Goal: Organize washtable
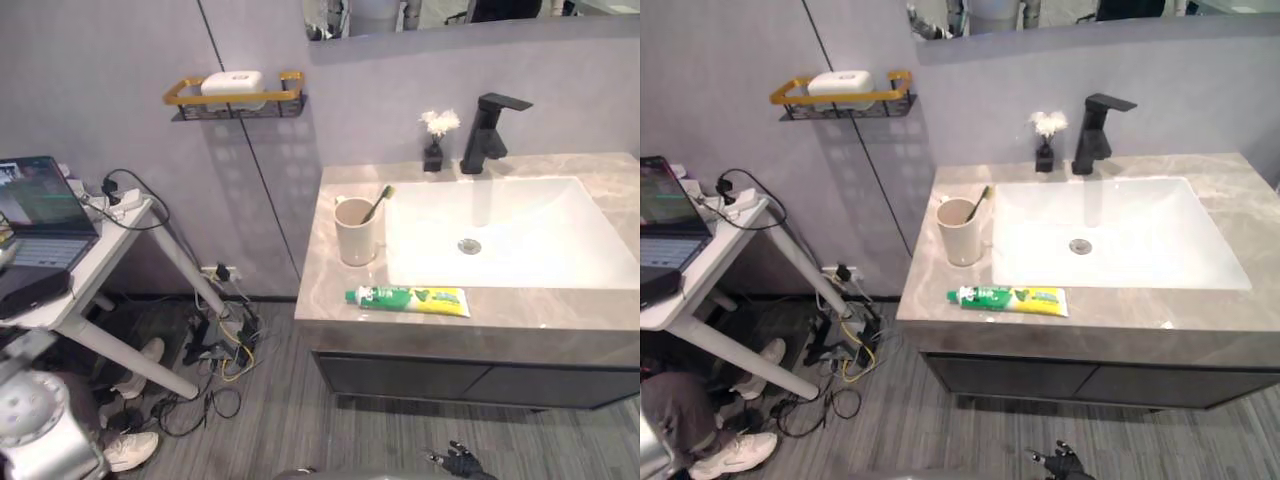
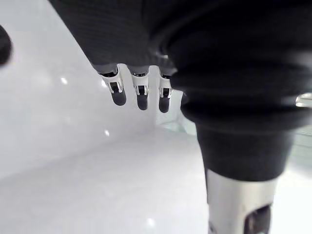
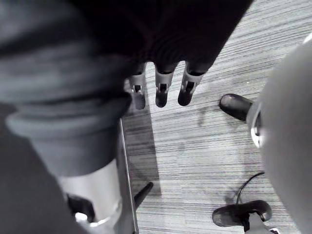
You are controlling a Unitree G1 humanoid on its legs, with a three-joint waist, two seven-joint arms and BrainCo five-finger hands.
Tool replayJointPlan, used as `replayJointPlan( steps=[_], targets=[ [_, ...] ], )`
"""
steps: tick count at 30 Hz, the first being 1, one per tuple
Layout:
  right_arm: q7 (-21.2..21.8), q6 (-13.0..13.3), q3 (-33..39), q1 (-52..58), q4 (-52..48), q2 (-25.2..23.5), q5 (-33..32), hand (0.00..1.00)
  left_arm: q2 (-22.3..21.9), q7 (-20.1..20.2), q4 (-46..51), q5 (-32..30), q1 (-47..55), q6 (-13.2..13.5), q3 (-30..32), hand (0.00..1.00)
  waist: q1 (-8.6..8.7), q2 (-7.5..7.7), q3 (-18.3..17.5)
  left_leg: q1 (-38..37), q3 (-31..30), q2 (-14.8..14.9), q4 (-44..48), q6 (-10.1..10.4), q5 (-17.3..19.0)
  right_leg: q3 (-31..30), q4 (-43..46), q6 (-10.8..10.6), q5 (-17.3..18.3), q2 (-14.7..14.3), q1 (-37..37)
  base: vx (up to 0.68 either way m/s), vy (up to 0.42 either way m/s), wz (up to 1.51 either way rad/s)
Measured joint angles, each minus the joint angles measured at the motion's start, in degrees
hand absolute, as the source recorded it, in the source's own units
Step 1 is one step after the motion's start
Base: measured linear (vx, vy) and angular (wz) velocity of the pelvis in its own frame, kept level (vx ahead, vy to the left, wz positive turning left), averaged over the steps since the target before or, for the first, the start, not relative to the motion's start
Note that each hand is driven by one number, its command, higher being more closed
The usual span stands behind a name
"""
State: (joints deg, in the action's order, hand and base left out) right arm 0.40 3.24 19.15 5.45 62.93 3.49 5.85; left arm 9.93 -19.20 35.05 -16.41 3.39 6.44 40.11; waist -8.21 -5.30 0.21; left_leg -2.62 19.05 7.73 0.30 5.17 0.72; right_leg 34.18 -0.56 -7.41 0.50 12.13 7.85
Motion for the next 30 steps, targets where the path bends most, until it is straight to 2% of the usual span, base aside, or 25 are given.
replayJointPlan(
  steps=[2,4,8,9,12,16,21,23,25,27,30],
  targets=[
    [0.6,-0.1,0.0,-0.7,1.5,0.3,0.4,0.0,0.0,3.4,5.0,0.2,0.0,2.0,-9.2,0.0,1.17,-0.05,0.0,0.0,0.0,-0.1,0.3,0.0,0.0,-0.1,-0.6,0.0,-0.5,0.0,0.1,-0.07,0.006,-0.03],
    [1.1,-0.1,0.0,-1.2,1.6,0.5,0.4,0.0,0.1,5.9,7.5,0.7,0.0,3.8,-14.8,0.0,1.66,-0.34,0.1,0.0,0.1,-0.1,0.4,0.0,0.0,-0.6,-0.7,0.0,-0.7,-0.1,0.2,-0.04,-0.002,-0.1],
    [1.1,0.0,-1.1,-1.8,3.3,1.3,0.2,0.0,3.2,12.4,9.8,7.6,-1.1,7.2,-26.3,0.0,3.15,-0.8,0.2,-0.2,0.2,-0.1,0.6,-0.1,0.0,-1.2,-0.7,0.0,-0.9,-0.3,0.0,-0.04,-0.013,-0.07],
    [1.2,0.0,-2.0,-2.0,3.4,1.6,0.3,0.0,4.2,14.6,9.8,10.4,-2.7,7.3,-29.7,0.0,3.48,-0.94,0.3,-0.2,0.2,-0.1,0.6,-0.1,0.0,-1.2,-0.7,0.0,-1.0,-0.3,0.0,-0.04,-0.014,0.0],
    [1.2,0.0,-3.4,-2.7,4.2,2.6,0.2,0.0,6.7,18.1,8.7,13.4,-6.7,7.2,-36.6,0.0,4.17,-1.32,0.5,-0.2,0.1,-0.3,0.5,-0.1,0.0,-1.2,-0.9,-0.1,-1.1,-0.2,-0.2,-0.06,-0.001,0.01],
    [2.1,0.0,-4.9,-3.7,5.3,3.6,0.2,0.0,9.1,20.8,4.4,13.5,-14.5,6.1,-44.5,0.0,4.51,-1.8,0.5,-0.2,0.2,-0.4,0.3,-0.1,-0.1,-1.3,-1.4,-0.2,-1.3,-0.3,-0.3,-0.01,-0.004,-0.02],
    [2.3,-0.4,-6.1,-4.0,5.5,3.9,0.0,0.0,10.1,24.4,0.9,13.5,-18.4,4.8,-52.4,0.0,4.99,-1.7,0.6,0.3,0.2,-0.5,0.2,-0.1,-0.1,-1.3,-1.5,-0.2,-1.4,-0.3,-0.7,0.0,0.0,0.0],
    [2.3,-1.0,-6.1,-4.5,5.6,3.8,-0.7,0.0,11.1,26.9,-3.5,13.5,-21.3,3.7,-59.7,0.0,5.81,-1.53,0.7,0.9,0.0,-0.7,0.3,-0.1,-0.1,-1.0,-1.4,-0.2,-1.4,-0.1,-1.0,0.01,0.001,0.05],
    [2.3,-1.2,-6.2,-4.9,6.0,3.7,-0.8,0.0,10.3,28.2,-8.1,13.5,-24.1,3.0,-64.1,0.0,6.11,-1.33,0.8,0.9,0.0,-0.7,0.3,-0.1,-0.1,-1.1,-1.3,-0.2,-1.4,0.0,-0.9,0.0,0.0,0.0],
    [2.3,-1.3,-6.2,-5.3,6.0,3.7,-0.9,0.0,7.8,29.4,-14.1,13.5,-26.5,1.9,-68.5,0.0,7.22,-1.1,1.0,1.1,-0.1,-0.7,0.3,-0.1,-0.1,-1.0,-1.0,-0.2,-1.4,0.1,-1.1,0.0,0.0,0.0],
    [2.3,-1.3,-6.3,-5.6,5.9,3.7,-0.9,0.0,3.4,30.6,-21.2,13.3,-28.8,0.2,-72.1,0.0,7.63,-0.8,1.2,1.1,-0.1,-0.7,0.4,-0.1,-0.1,-0.9,-0.8,-0.2,-1.4,0.2,-1.2,-0.02,-0.001,-0.01]
  ],
)
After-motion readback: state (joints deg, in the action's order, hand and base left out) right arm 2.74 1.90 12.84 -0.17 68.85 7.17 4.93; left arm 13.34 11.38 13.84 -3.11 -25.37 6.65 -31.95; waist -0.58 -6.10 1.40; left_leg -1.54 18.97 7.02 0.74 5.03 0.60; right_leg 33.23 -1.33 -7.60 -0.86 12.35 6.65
